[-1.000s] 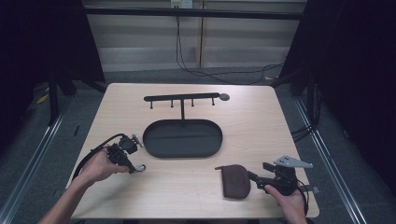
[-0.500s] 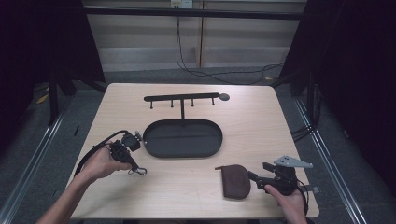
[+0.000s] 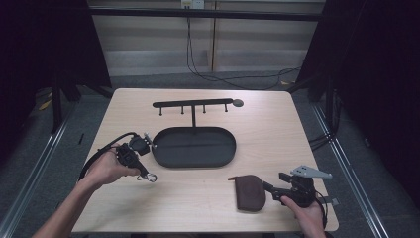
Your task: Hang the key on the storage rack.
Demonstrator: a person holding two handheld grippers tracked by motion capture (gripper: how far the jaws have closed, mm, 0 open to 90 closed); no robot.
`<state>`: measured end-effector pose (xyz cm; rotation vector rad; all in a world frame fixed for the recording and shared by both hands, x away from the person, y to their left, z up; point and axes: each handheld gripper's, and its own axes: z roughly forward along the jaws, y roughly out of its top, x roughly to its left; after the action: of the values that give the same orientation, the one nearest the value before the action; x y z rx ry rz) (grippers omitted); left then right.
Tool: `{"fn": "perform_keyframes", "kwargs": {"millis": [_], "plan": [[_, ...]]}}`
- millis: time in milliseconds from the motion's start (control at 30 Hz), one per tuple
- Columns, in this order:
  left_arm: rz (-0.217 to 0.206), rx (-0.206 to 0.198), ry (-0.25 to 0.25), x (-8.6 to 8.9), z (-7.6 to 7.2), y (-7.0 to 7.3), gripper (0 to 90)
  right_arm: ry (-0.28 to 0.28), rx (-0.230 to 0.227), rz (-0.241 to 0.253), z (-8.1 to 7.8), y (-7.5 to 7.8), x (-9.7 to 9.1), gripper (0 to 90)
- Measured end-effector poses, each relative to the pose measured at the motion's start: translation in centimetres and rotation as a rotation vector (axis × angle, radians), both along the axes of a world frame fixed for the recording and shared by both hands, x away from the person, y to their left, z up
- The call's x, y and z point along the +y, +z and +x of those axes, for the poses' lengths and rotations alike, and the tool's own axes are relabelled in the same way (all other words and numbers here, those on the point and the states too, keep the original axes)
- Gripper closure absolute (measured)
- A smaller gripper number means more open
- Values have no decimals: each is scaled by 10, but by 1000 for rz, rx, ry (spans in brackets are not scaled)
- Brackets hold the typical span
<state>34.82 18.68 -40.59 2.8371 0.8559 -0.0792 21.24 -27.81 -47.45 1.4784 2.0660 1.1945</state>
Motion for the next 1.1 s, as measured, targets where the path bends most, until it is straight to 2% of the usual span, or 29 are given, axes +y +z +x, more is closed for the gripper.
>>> {"fn": "perform_keyframes", "kwargs": {"millis": [233, 333, 433, 633, 733, 1100], "plan": [[32, -9, -9, -3, 0, 9, 830, -1, 0, 1, 0, 0, 0, 242], [35, 2, -11, -4, 0, 14, 831, -2, 0, 1, 0, 0, 0, 242], [12, 3, -5, -3, 2, 19, 831, -3, 1, 3, 0, 0, 0, 242], [12, -7, -4, 0, 7, 35, 831, -2, 2, 4, 0, 0, -1, 242], [-5, -16, 0, 0, 9, 42, 831, -3, 2, 2, 0, 0, -1, 242], [-40, -30, 5, 3, 16, 55, 831, -2, 2, 2, 0, 0, -1, 242]]}}
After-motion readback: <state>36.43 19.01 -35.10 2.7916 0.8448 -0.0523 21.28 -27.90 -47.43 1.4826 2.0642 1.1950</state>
